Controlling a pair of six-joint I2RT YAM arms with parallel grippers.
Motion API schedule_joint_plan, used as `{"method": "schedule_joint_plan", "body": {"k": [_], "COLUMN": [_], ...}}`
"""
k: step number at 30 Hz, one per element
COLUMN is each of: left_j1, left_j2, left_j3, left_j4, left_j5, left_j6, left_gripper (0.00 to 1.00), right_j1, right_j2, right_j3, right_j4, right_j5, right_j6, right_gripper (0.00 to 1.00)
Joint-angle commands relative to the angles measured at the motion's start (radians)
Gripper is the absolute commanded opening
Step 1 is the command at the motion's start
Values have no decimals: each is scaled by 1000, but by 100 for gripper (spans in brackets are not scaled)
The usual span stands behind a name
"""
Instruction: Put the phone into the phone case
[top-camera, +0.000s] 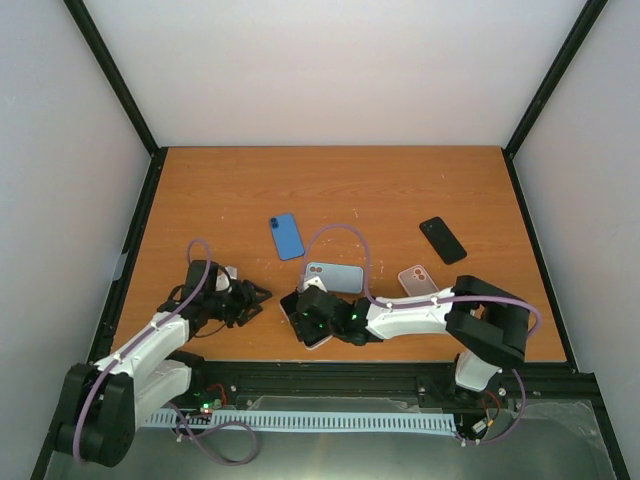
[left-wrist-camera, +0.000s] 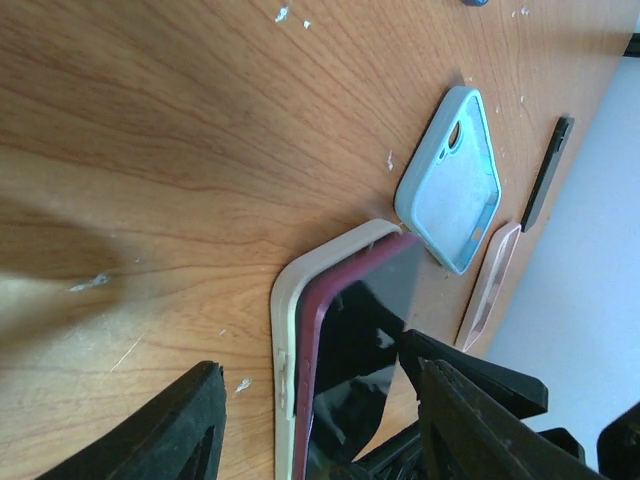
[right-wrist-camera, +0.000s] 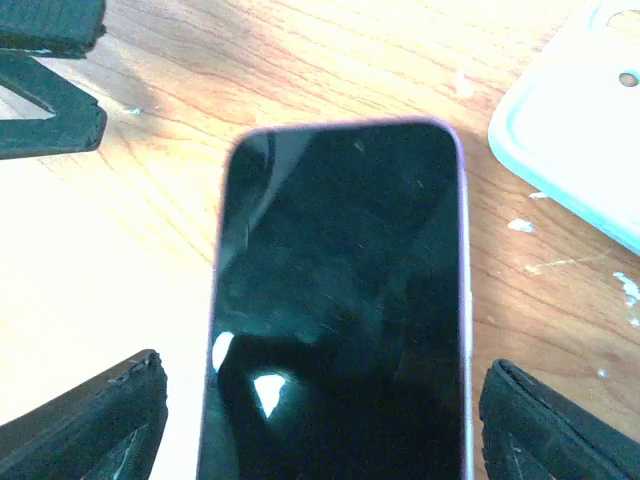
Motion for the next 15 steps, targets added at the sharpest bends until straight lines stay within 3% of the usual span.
{"method": "schedule_joint_plan", "body": {"k": [1, 8, 15], "left_j1": [-14, -22, -53], "left_j2": [7, 15, 42], "left_j3": [-8, -24, -39], "left_j4": [70, 115, 142], "left_j5": [3, 14, -4], "left_j6": [-39, -61, -92], "left_gripper": [53, 53, 50], "right_j1": [8, 5, -79], "right_j2": [-62, -69, -104], "right_j3": [-7, -19, -111], "right_j4": [-25, -16, 99], "right_j5": [29, 19, -107], "right_j6": [-12, 5, 56], "right_gripper": [84, 80, 62]}}
